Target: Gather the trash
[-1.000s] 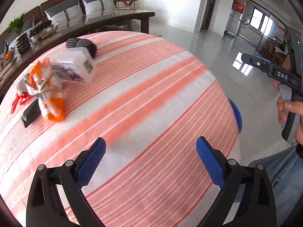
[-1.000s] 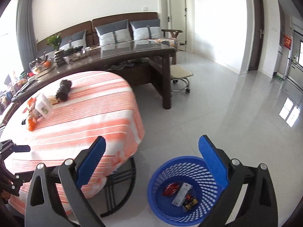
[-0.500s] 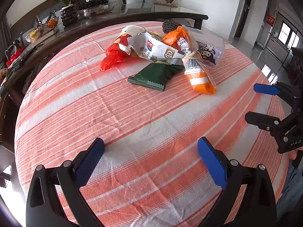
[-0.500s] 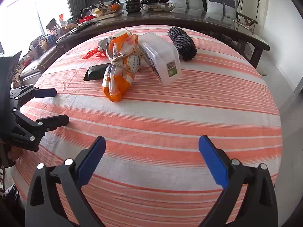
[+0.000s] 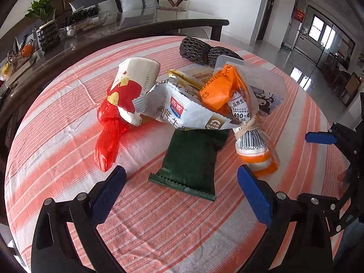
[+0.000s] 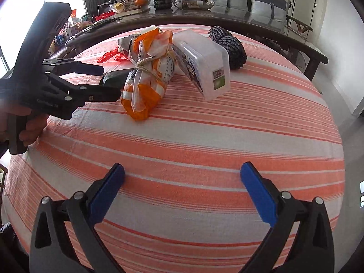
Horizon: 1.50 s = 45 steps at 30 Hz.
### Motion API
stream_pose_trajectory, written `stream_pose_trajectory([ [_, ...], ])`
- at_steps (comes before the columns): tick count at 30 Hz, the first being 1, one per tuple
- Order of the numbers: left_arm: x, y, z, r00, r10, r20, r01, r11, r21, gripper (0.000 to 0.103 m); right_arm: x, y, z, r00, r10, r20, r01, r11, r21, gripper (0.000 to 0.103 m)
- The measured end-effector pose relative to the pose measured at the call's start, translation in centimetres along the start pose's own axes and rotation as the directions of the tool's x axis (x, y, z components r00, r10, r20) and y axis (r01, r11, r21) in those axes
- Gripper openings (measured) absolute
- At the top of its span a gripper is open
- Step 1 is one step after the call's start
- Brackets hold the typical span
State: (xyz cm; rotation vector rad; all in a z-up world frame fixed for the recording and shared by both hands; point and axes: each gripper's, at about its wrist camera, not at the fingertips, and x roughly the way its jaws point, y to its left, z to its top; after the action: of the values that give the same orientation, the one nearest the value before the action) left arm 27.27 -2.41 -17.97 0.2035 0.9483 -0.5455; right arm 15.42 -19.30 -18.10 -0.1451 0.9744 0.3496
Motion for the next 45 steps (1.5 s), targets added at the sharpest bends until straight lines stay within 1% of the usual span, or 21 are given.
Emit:
stream_pose_trajectory([
  [2,0.4,-0.4,0.4,1.0,0.026,-0.007,-0.026,0.999,0.034,0.075,0.0,0.0,0.0,1.0,0.0,0.0,0.0,1.0,0.0,0.098],
  [3,0.3,-0.8,0.4,0.999,0.036,-0.008,-0.036,0.998,0.052,0.071,0.0,0.0,0.0,1.0,0.001,0.0,-0.001,1.0,0.001,0.098],
  [5,0.0,-1.0,0.4,1.0,0.014,-0.007,-0.014,0.998,0.061,0.046,0.0,0.0,0.0,1.0,0.0,0.0,0.0,1.0,0.0,0.098],
  [9,-1.2,-2.0,-1.2,0.996,0.086,-0.001,-0.086,0.996,0.026,0.044,0.0,0.0,-0.1,1.0,0.002,0.001,-0.002,1.0,0.002,0.098],
  [12,-3.1,-2.5,-3.5,0.988,0.157,0.001,-0.157,0.987,-0.041,0.044,0.0,0.1,0.0,1.0,0.001,0.002,-0.001,1.0,0.002,0.098],
  [15,-5.0,-2.7,-6.0,0.988,0.157,0.008,-0.155,0.982,-0.11,0.044,0.0,0.1,0.0,1.0,0.001,0.002,-0.001,1.0,0.002,0.099],
  [18,-6.2,-2.5,-7.6,0.989,0.144,0.017,-0.141,0.98,-0.14,0.045,0.0,0.1,-0.1,1.0,0.001,0.002,-0.001,1.0,0.002,0.098],
  [19,-6.3,-2.4,-7.8,0.99,0.143,0.02,-0.138,0.981,-0.137,0.049,0.0,0.1,-0.1,1.0,0.001,0.002,-0.001,1.0,0.002,0.098],
  [20,-6.3,-2.4,-7.9,0.989,0.146,0.021,-0.142,0.981,-0.128,0.059,0.0,0.1,-0.1,1.0,0.0,0.003,0.0,1.0,0.002,0.098],
  [22,-5.9,-2.3,-7.8,0.986,0.163,0.024,-0.16,0.981,-0.106,0.071,0.0,0.2,-0.2,1.0,-0.001,0.004,0.001,1.0,0.004,0.098],
  [26,-4.9,-1.4,-7.1,0.99,0.142,0.008,-0.141,0.985,-0.1,0.084,-0.2,0.0,-0.3,1.0,0.007,0.01,-0.007,1.0,0.014,0.099],
  [29,-4.5,-1.0,-7.1,0.989,0.145,-0.007,-0.145,0.984,-0.107,0.093,-0.4,-0.9,0.0,0.999,0.043,0.018,-0.044,0.998,0.039,0.098],
  [32,-4.2,-1.2,-7.0,0.989,0.146,-0.017,-0.147,0.985,-0.094,0.098,0.0,-2.3,2.2,0.998,-0.055,0.002,0.055,0.998,0.024,0.098],
  [34,-4.2,-1.2,-7.0,0.99,0.139,-0.017,-0.14,0.985,-0.1,0.097,-0.1,-2.7,4.5,0.997,-0.067,0.032,0.068,0.998,-0.008,0.098],
  [38,-4.2,-1.2,-7.0,0.99,0.137,-0.017,-0.138,0.985,-0.101,0.097,1.2,-2.0,8.9,0.997,-0.073,0.035,0.077,0.99,-0.118,0.098],
  [40,-4.2,-1.2,-7.0,0.99,0.137,-0.016,-0.138,0.985,-0.102,0.097,2.3,-1.4,10.2,0.998,-0.061,0.017,0.063,0.985,-0.161,0.095],
  [41,-4.2,-1.2,-7.0,0.99,0.137,-0.016,-0.138,0.985,-0.102,0.097,2.7,-1.1,10.6,0.998,-0.059,0.007,0.06,0.983,-0.176,0.086],
  [42,-4.2,-1.2,-7.0,0.991,0.136,-0.016,-0.137,0.985,-0.102,0.097,3.0,-1.0,10.9,0.998,-0.056,-0.002,0.054,0.982,-0.183,0.063],
  [43,-4.2,-1.2,-7.0,0.99,0.137,-0.016,-0.138,0.985,-0.102,0.097,3.3,-1.0,10.9,0.999,-0.045,-0.019,0.041,0.983,-0.177,0.048],
  [44,-4.2,-1.2,-7.0,0.99,0.137,-0.016,-0.138,0.985,-0.102,0.097,3.3,-1.1,10.8,0.999,-0.037,-0.031,0.032,0.987,-0.155,0.039],
  [45,-4.2,-1.2,-7.0,0.99,0.137,-0.016,-0.137,0.985,-0.102,0.097,3.1,-1.4,10.6,0.999,-0.024,-0.032,0.02,0.992,-0.121,0.037],
])
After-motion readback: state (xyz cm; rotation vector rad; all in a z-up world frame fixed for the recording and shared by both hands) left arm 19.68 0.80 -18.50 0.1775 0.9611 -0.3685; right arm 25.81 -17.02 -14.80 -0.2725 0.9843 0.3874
